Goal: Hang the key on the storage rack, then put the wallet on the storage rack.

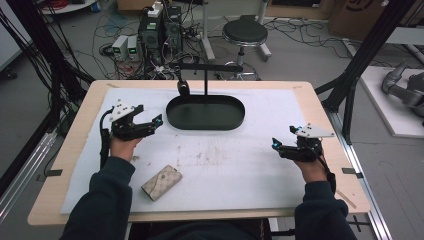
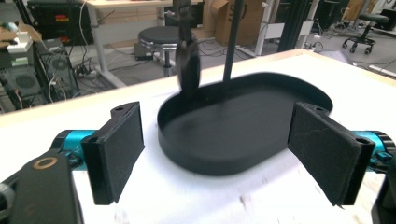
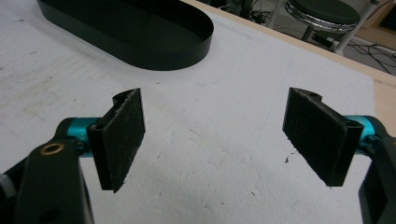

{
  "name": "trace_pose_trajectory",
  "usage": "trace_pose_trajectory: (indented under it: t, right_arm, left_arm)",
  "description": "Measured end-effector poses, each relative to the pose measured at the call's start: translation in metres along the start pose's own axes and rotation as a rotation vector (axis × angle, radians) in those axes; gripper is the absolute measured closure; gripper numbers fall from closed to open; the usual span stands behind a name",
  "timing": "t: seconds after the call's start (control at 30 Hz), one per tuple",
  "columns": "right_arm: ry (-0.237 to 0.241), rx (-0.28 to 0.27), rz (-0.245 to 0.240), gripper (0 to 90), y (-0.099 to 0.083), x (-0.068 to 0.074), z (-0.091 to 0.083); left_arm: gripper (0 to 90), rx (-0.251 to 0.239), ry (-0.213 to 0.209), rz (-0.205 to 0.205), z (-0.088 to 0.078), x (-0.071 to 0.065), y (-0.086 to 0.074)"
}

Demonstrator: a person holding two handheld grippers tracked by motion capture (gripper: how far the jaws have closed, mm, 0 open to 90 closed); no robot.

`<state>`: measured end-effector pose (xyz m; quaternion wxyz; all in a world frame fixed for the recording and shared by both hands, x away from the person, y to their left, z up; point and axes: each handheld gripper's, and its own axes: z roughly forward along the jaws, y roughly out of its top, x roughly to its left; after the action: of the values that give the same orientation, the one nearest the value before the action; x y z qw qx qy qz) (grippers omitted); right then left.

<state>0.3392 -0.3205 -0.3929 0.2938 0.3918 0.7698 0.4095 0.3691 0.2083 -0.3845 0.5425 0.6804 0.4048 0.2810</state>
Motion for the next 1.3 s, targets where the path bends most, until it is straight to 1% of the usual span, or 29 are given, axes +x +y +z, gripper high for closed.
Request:
trace_pose_trajectory:
  t: [0.07,0.1,0.13,0.23,0.3,0.4,0.5,0.6,0.63,0.77,0.83,0.9,1.0,1.07,1.1,1.3]
  right_arm:
    - [-0.002,0.001,0.0,21.4,-0.001,0.0,0.0]
    - [-0.003,0.003,-0.002,21.4,-0.001,0.001,0.0]
    - [-0.003,0.003,0.0,21.4,-0.001,0.001,0.0]
    - [-0.004,0.004,-0.001,21.4,-0.002,0.002,0.0]
    - [-0.006,0.007,0.001,21.4,-0.002,0.001,0.0]
    - [-0.011,0.007,0.004,21.4,-0.003,0.001,-0.001]
    - [-0.011,0.01,0.005,21.4,-0.003,0.001,-0.001]
    - [-0.011,0.011,0.003,21.4,-0.003,0.002,-0.001]
    - [-0.01,0.008,0.003,21.4,-0.003,0.002,-0.001]
    - [-0.01,0.008,-0.003,21.5,-0.003,0.003,-0.002]
    - [-0.011,0.009,-0.005,21.5,-0.003,0.003,-0.001]
    - [-0.009,0.01,-0.011,21.5,-0.003,0.004,0.0]
    - [-0.006,0.01,-0.022,21.5,-0.001,0.007,-0.001]
    - [-0.003,0.004,-0.027,21.5,0.0,0.009,-0.001]
    - [-0.002,0.008,-0.027,21.4,0.0,0.009,-0.001]
    - [0.002,0.013,-0.029,21.4,0.0,0.008,0.005]
  left_arm:
    - [17.8,0.007,0.013,0.023,-0.007,-0.002,-0.003]
    - [17.6,0.003,0.023,0.041,-0.01,-0.003,-0.004]
    - [17.5,0.002,0.024,0.053,-0.013,-0.005,-0.005]
    - [17.5,0.009,0.023,0.07,-0.018,-0.008,-0.009]
    - [17.5,0.033,0.013,0.064,-0.02,-0.01,-0.01]
    - [17.5,0.032,0.021,0.06,-0.024,-0.014,-0.012]
    - [17.5,0.039,0.028,0.051,-0.03,-0.015,-0.011]
    - [17.5,0.055,0.023,0.029,-0.037,-0.016,-0.011]
    - [17.5,0.065,0.021,0.03,-0.039,-0.017,-0.011]
    - [17.5,0.105,-0.002,0.025,-0.047,-0.024,-0.016]
    - [17.7,0.132,-0.022,0.027,-0.051,-0.029,-0.021]
    - [17.8,0.15,-0.04,0.034,-0.053,-0.035,-0.027]
    - [17.8,0.18,-0.068,0.034,-0.054,-0.043,-0.033]
    - [18.3,0.201,-0.09,0.048,-0.054,-0.049,-0.037]
    - [18.6,0.212,-0.102,0.047,-0.053,-0.052,-0.039]
    - [18.6,0.305,-0.202,0.051,-0.046,-0.067,-0.052]
